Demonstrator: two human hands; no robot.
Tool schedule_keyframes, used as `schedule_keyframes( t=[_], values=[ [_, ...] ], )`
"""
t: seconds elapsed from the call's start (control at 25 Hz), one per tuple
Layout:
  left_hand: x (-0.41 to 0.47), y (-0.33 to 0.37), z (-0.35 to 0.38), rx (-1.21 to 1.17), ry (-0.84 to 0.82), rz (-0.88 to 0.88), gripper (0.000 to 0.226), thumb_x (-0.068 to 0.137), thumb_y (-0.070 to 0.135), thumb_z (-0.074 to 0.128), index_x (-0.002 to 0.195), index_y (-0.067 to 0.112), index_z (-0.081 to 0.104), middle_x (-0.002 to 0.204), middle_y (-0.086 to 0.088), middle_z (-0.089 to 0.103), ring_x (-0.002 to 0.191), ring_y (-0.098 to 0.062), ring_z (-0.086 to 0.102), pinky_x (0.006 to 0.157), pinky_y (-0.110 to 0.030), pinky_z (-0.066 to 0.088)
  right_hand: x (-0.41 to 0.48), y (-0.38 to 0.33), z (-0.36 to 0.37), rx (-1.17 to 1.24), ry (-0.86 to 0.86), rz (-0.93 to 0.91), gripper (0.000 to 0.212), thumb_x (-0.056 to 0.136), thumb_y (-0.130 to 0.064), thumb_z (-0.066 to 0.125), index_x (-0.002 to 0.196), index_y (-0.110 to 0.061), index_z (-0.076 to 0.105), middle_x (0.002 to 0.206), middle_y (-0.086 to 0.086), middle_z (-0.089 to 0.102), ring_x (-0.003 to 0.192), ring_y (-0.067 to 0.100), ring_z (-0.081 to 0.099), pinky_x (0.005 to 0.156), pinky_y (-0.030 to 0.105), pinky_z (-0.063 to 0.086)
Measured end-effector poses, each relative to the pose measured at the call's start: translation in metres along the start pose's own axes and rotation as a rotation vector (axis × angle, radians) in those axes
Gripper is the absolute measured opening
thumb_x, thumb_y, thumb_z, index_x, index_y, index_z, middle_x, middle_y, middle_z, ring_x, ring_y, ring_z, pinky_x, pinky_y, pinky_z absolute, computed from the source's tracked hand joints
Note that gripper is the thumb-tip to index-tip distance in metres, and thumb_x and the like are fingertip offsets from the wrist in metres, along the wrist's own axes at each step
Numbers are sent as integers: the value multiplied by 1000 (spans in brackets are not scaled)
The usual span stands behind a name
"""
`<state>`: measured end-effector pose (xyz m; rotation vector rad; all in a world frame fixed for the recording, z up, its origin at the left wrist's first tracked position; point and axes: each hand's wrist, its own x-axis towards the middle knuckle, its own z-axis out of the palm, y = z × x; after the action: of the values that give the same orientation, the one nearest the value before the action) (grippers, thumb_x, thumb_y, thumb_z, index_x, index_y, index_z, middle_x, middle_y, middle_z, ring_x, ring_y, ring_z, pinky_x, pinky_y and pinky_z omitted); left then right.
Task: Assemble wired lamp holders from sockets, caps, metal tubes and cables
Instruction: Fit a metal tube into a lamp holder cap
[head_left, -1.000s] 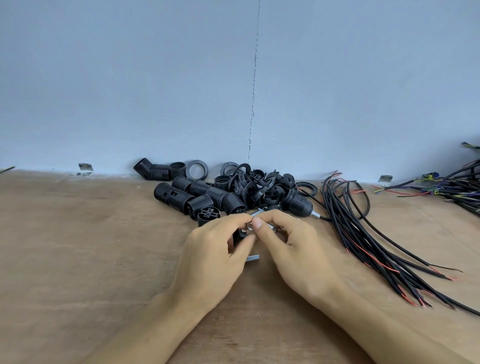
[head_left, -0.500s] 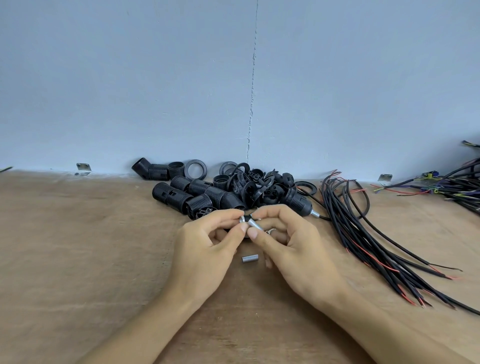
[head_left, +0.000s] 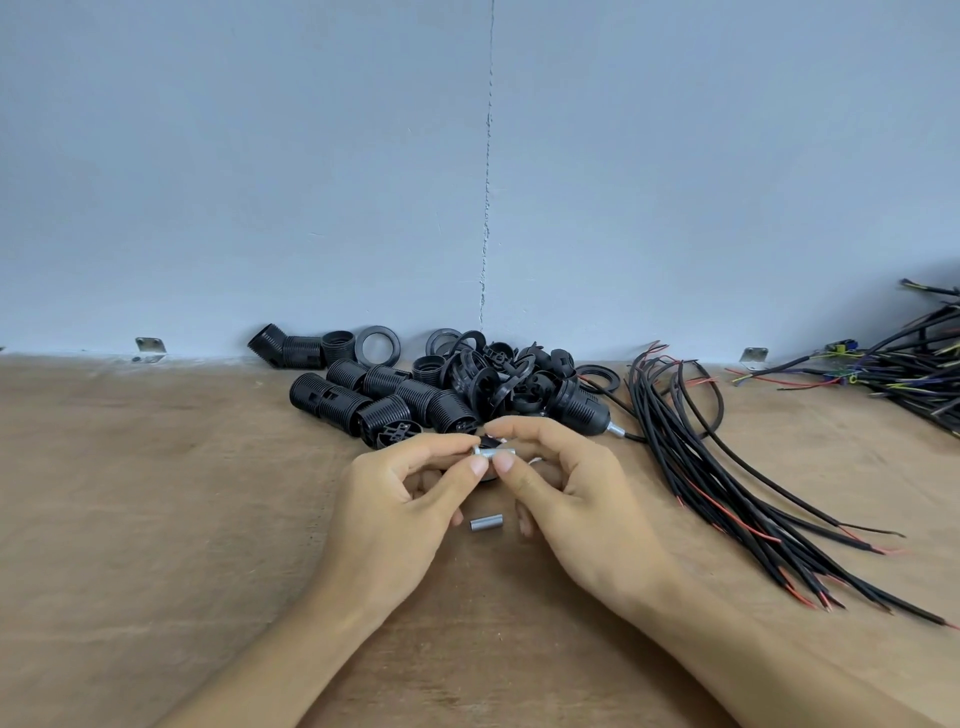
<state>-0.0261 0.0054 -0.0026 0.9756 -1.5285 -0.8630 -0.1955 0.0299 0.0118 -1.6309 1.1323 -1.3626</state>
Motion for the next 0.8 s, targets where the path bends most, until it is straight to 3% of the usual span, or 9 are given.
schedule_keyframes(
  t=[0.16, 0.4, 0.64, 0.8],
  values=[
    [-2, 1, -1, 24, 31, 11, 26, 87, 23, 81, 98, 46, 78, 72, 3, 75, 53, -8, 62, 56, -20, 51, 2, 0, -2, 68, 13, 44, 5, 97, -13, 65, 100, -16, 65, 84, 3, 73, 50, 13, 52, 53, 24, 46],
    [-5, 8, 1, -9, 41, 31, 17, 76, 40, 78, 93, 41, 82, 69, 16, 73, 57, 1, 63, 50, -8, 43, 3, 2, -6, 84, -12, 45, 9, 97, -18, 65, 95, -10, 65, 62, -1, 65, 47, 11, 50, 51, 17, 42],
    [-6, 7, 0, 57, 26, 71, 40, 84, 21, 82, 96, 58, 75, 76, 18, 75, 58, -2, 61, 53, -13, 48, 6, 0, -7, 180, -60, 151, 17, 97, -25, 64, 97, -8, 67, 87, 15, 74, 49, 10, 50, 50, 20, 40],
    [-7, 6, 1, 123, 37, 121, 39, 83, 22, 84, 97, 58, 75, 82, 18, 76, 62, -5, 64, 60, -25, 56, 7, 0, -8, 171, -75, 168, 22, 96, -31, 64, 96, -9, 68, 86, 8, 76, 47, 11, 45, 47, 20, 38]
  ],
)
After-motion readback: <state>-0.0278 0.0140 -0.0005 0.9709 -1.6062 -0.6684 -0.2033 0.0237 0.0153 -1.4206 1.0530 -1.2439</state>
